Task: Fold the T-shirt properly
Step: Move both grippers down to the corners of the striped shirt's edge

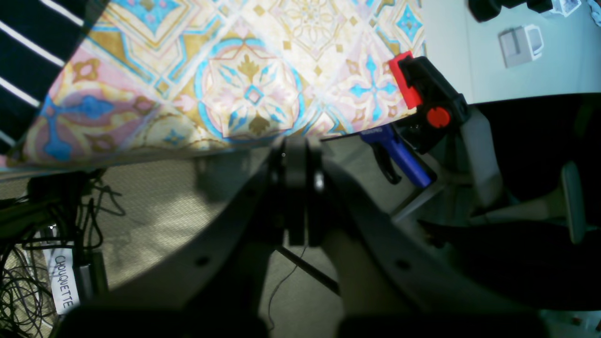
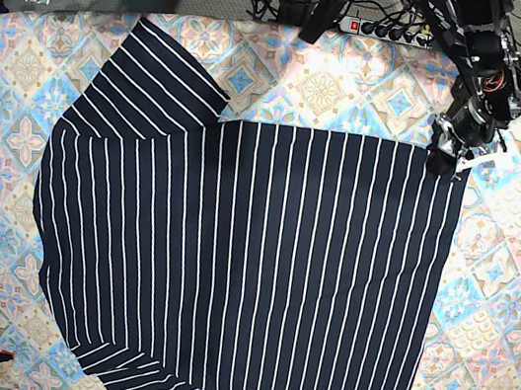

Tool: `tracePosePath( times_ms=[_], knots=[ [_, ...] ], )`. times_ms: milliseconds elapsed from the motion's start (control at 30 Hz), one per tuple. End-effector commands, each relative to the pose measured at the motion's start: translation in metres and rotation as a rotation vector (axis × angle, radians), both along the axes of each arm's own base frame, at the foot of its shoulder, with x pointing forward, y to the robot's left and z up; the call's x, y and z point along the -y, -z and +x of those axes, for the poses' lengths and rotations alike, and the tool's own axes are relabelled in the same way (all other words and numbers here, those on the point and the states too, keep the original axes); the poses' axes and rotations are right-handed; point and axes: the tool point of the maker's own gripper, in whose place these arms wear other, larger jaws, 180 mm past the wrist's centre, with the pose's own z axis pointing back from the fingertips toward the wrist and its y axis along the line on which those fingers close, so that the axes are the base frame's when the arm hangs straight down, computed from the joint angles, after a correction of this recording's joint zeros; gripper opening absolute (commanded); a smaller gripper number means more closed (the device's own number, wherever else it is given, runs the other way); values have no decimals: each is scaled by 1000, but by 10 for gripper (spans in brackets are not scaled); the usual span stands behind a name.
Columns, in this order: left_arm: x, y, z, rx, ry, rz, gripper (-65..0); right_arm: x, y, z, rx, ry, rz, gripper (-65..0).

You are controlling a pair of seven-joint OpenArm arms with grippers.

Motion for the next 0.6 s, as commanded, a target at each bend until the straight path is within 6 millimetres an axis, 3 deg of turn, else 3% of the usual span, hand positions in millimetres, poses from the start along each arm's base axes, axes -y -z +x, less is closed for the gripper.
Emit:
tracePosePath(
  times_ms=[0, 67, 200, 333, 567],
  knots=[
    [-2, -4, 1, 10, 8, 6, -650, -3, -7, 4, 21, -21, -10, -650],
    [-2, -4, 0, 7, 14, 4, -650, -14, -7, 10, 31, -45, 11, -629],
    [5, -5, -2, 1, 46, -33, -650, -37, -2, 24, 54, -83, 61, -522],
    [6, -4, -6, 1, 38, -50, -650, -46, 1, 40, 73, -88, 84, -428],
    [5, -5, -8, 5, 33, -56, -650, -57, 9, 79, 69, -63, 132, -407]
  ],
)
